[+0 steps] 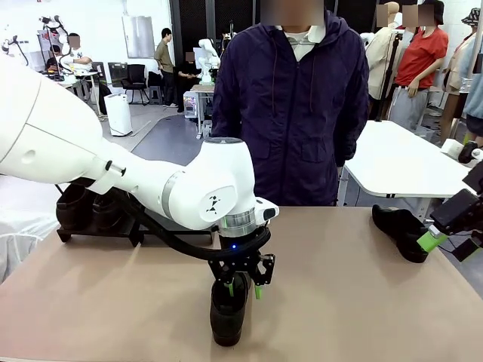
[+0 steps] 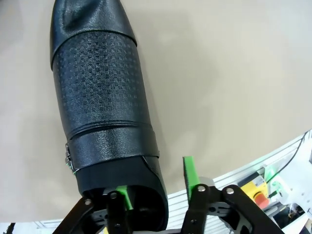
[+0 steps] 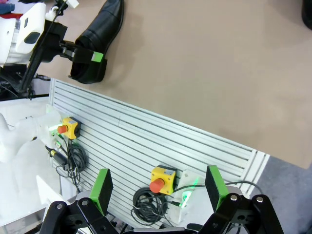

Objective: Organize the shoes by placing them on the stand.
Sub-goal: Place the Shoe from the middle of the table onto the Shoes Stand.

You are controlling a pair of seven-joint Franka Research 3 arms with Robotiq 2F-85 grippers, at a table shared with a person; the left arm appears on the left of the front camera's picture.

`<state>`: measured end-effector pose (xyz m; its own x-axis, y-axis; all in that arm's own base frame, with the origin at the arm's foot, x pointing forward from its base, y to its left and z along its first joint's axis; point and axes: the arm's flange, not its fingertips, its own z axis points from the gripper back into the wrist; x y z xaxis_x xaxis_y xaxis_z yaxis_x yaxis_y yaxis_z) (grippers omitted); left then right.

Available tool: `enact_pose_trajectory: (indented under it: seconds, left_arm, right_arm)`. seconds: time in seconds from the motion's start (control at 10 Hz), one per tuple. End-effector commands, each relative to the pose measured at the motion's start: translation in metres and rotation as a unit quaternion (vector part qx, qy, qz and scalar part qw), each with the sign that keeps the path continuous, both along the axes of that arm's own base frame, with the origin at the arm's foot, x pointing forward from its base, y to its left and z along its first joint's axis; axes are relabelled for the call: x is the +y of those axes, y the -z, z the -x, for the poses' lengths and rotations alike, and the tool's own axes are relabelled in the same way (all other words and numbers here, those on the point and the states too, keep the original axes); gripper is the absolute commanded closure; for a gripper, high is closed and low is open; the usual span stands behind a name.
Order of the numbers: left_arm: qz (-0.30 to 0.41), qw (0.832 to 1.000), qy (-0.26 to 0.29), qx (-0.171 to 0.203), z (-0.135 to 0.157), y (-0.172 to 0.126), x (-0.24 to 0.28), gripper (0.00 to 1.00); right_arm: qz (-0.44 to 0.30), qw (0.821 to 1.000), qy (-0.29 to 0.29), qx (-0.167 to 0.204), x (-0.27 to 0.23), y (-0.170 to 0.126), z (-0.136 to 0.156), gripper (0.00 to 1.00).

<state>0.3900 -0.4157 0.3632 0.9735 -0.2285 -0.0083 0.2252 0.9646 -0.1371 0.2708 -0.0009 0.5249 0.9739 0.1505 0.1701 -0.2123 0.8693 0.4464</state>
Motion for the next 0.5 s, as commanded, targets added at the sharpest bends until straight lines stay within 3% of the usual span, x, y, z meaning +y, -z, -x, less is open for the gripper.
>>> enact_pose_trajectory:
  seconds: [0.0,0.4]
  left_arm:
    - [-0.014,1.000,-0.006,-0.001,-0.0034,-0.0018,-0.0033,1.00]
    - [-0.014,1.000,-0.006,0.005,-0.0034,-0.0017,-0.0025,1.00]
  right_arm:
    - [-0.005,1.000,-0.003,0.000,-0.0014,0.0000,0.0000,0.00]
    - [-0.005,1.000,-0.003,0.000,-0.0014,0.0000,0.0000,0.00]
